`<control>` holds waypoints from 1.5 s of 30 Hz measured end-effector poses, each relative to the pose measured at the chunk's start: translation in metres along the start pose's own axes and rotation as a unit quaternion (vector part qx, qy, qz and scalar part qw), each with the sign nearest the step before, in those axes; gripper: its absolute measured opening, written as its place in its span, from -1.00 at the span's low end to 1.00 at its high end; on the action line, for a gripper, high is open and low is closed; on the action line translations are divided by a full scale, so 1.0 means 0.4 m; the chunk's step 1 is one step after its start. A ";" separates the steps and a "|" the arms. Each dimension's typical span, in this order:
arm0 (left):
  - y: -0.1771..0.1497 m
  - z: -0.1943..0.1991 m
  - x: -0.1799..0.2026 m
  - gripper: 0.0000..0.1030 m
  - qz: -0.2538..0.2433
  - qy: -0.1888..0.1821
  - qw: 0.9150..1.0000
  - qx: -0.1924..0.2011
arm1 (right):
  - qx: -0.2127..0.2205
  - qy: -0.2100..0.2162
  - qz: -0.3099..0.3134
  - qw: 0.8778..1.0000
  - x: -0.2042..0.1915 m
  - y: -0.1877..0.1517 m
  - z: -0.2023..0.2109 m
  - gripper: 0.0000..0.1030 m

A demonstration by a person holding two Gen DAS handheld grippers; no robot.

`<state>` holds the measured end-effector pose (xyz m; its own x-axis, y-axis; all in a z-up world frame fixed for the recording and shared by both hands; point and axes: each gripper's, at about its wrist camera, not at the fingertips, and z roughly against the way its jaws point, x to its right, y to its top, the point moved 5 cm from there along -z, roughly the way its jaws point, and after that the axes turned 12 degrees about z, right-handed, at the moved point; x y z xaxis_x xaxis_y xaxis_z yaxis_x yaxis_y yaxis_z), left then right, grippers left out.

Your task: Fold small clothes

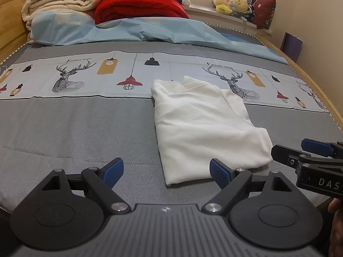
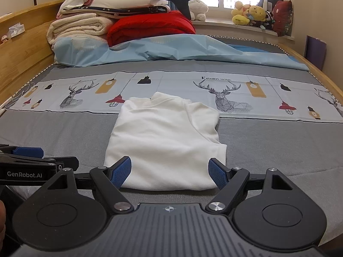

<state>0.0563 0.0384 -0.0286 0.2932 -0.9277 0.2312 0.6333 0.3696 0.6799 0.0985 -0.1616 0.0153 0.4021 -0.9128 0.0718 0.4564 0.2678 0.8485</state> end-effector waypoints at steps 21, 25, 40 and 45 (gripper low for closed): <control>0.000 0.002 -0.002 0.76 -0.007 -0.006 1.000 0.001 | 0.000 0.000 0.000 1.000 0.000 0.000 0.000 0.56; -0.001 0.003 -0.005 0.76 -0.011 -0.009 1.000 0.002 | 0.000 0.000 -0.001 1.000 -0.001 0.000 0.000 0.56; -0.003 0.003 -0.005 0.76 -0.025 -0.016 1.000 0.004 | 0.002 0.000 -0.002 1.000 0.000 0.005 0.000 0.56; -0.003 0.004 -0.007 0.76 -0.026 -0.021 0.999 0.006 | 0.001 0.001 0.000 1.000 0.000 0.005 0.000 0.56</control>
<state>0.0535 0.0404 -0.0291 0.2301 -0.9470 0.2239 0.6388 0.3206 0.6994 0.0996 -0.1611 0.0170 0.4037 -0.9123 0.0696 0.4550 0.2662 0.8498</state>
